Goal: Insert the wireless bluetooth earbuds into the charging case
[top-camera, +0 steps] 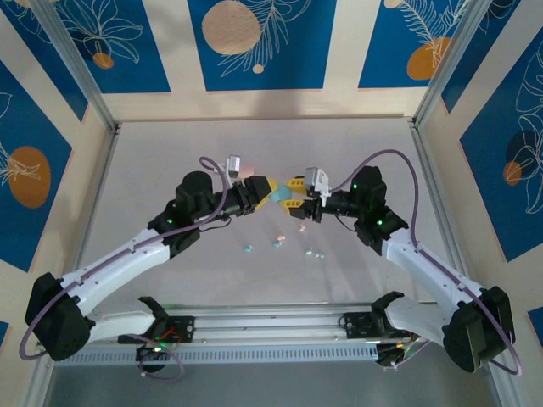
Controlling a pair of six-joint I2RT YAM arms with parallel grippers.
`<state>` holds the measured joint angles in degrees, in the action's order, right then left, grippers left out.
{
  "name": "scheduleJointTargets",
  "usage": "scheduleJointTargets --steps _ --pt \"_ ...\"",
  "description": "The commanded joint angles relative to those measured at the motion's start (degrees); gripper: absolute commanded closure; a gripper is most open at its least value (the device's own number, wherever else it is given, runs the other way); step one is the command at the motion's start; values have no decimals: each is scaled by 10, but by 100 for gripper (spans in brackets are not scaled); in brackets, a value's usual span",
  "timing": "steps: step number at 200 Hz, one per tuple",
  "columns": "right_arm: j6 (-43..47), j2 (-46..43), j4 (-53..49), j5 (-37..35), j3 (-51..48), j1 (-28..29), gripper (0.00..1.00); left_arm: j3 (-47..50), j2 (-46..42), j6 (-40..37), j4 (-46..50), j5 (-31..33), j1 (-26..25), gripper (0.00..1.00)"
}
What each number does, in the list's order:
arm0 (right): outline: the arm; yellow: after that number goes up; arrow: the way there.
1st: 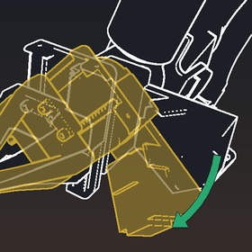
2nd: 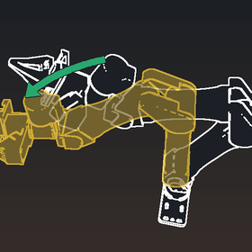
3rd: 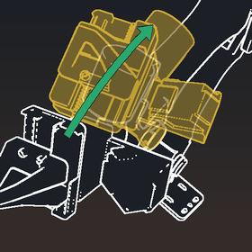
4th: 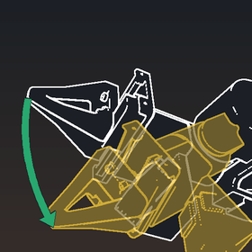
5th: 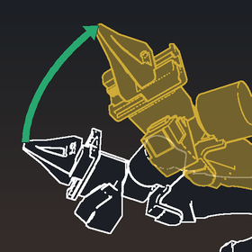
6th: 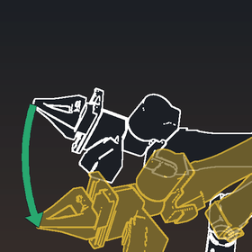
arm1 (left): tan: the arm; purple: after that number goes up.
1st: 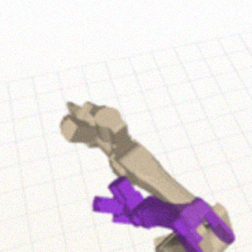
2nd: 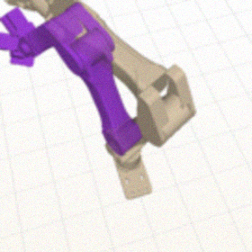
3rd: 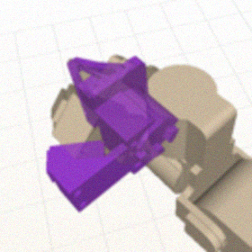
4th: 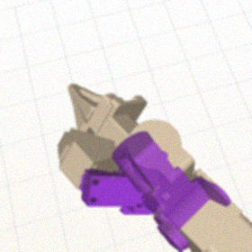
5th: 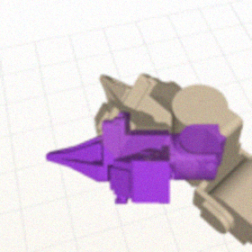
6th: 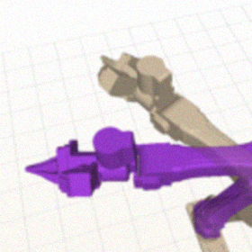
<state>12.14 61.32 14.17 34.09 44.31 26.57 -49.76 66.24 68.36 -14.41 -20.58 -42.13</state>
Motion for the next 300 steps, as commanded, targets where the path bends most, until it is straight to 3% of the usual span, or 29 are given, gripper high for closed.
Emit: scheduleJointTargets --steps 1,9,42,58,80,152,187,214,228,244,300 --pt "-22 12 -85 82 60 -11 68 -6 -32 -159 -8 -10 4 33" --pt "-24 20 -110 115 78 -17 68 -7 -42 -233 9 -14 5 27" --pt "-16 59 -191 203 149 -22 69 -8 -85 -544 76 -72 5 20" --pt "5 76 -229 233 179 -21 69 -16 -92 -638 109 -95 6 20" --pt "12 90 -237 245 197 -18 69 -19 -87 -692 103 -128 7 24" --pt "58 99 -266 218 213 3 69 -2 -69 -640 -11 -146 7 35" --pt "62 95 -264 212 215 3 69 -3 -65 -643 3 -150 7 46" --pt "55 89 -259 212 217 2 69 -6 -68 -665 30 -157 7 41" --pt "56 86 -260 212 215 -2 69 -6 -76 -682 49 -143 6 34" --pt "59 81 -260 212 211 -2 69 -4 -84 -691 61 -120 7 33" --pt "60 75 -249 204 195 2 69 -2 -75 -662 28 -142 7 46"
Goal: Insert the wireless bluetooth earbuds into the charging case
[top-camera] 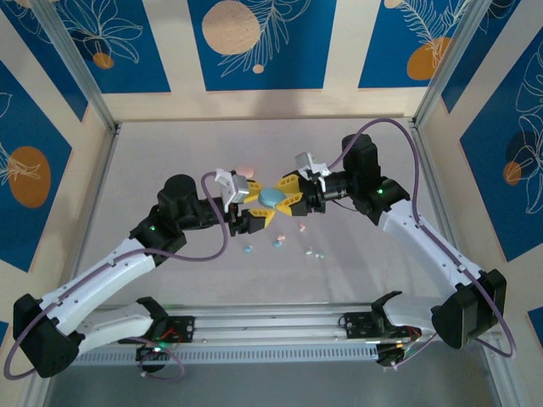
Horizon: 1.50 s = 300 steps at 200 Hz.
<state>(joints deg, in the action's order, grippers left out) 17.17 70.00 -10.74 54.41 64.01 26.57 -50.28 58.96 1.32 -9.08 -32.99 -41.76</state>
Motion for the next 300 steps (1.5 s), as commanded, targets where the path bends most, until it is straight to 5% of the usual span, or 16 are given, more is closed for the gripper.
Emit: scheduleJointTargets --steps 1,115,154,214,273,300 --pt "10 -11 0 0 -2 3 69 3 -2 9 -26 -18 3 46" --pt "11 -22 6 -10 -16 3 68 -11 18 29 -36 -33 3 67" --pt "-91 -22 23 -37 -4 -9 55 20 0 -8 -66 -42 3 77" --pt "-228 -8 12 -68 19 -26 43 41 -13 -16 -104 -63 2 77" --pt "-292 8 -19 -173 41 -14 38 79 -12 57 -206 -42 2 77" --pt "-284 9 -25 -148 42 -7 38 92 -8 86 -234 -14 2 77"
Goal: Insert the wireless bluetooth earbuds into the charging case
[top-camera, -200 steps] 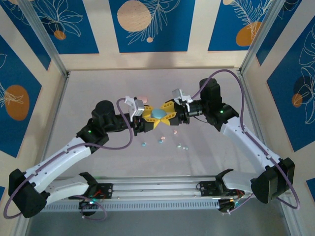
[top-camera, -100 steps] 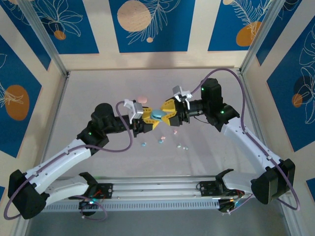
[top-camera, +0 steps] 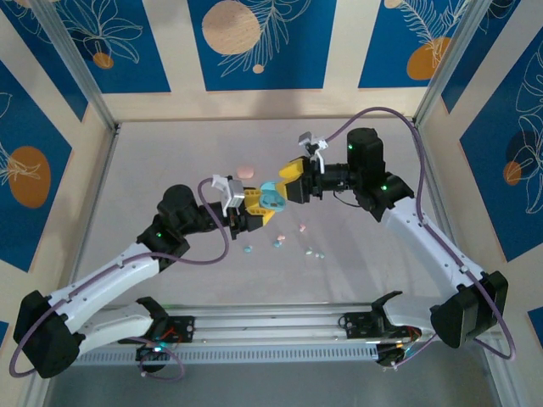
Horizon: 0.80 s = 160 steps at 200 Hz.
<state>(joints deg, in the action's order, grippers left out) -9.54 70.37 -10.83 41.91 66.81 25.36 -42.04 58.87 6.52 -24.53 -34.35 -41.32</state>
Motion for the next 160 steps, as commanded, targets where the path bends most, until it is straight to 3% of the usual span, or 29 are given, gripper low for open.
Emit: scheduleJointTargets --steps 1,30,86,160 --pt "-17 5 -24 -21 15 5 38 10 -7 35 -81 0 -2 77" --pt "-10 -4 -33 27 14 7 36 24 -8 46 -102 30 -2 76" --pt "-34 -46 -57 -35 11 5 32 29 -9 44 -112 47 -2 76" --pt "7 -25 -100 -41 38 33 35 23 -10 58 -134 34 -2 76"
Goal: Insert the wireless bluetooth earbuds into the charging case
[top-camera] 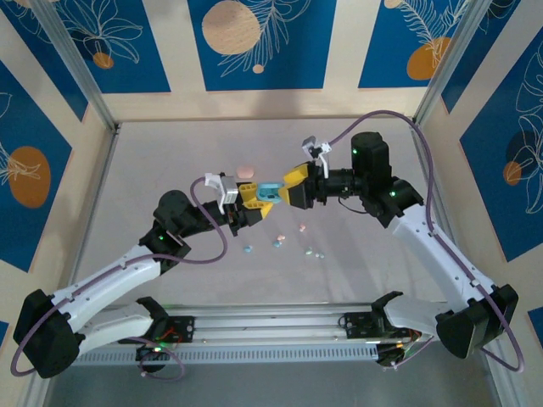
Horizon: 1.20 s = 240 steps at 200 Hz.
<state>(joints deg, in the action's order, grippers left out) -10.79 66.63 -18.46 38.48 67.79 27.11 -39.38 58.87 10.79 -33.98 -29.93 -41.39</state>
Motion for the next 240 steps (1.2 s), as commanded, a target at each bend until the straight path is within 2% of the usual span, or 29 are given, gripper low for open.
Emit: scheduleJointTargets --steps 1,31,66,98,119,181,240 --pt "19 13 -24 -6 29 16 35 -4 -10 15 -40 -11 -2 76" --pt "20 40 -28 31 58 17 40 -10 -11 12 -38 -26 -1 76" --pt "27 40 2 33 52 21 54 -15 -14 19 -37 -43 -2 74" --pt "29 37 30 25 47 28 52 -21 -14 18 -16 -50 -1 73" --pt "58 28 45 3 36 35 54 -21 -14 19 -14 -52 -1 73" --pt "137 9 56 6 19 49 78 -23 -12 17 -7 -54 -2 72" --pt "179 -9 74 10 1 56 89 -23 -12 18 -6 -55 -2 66"
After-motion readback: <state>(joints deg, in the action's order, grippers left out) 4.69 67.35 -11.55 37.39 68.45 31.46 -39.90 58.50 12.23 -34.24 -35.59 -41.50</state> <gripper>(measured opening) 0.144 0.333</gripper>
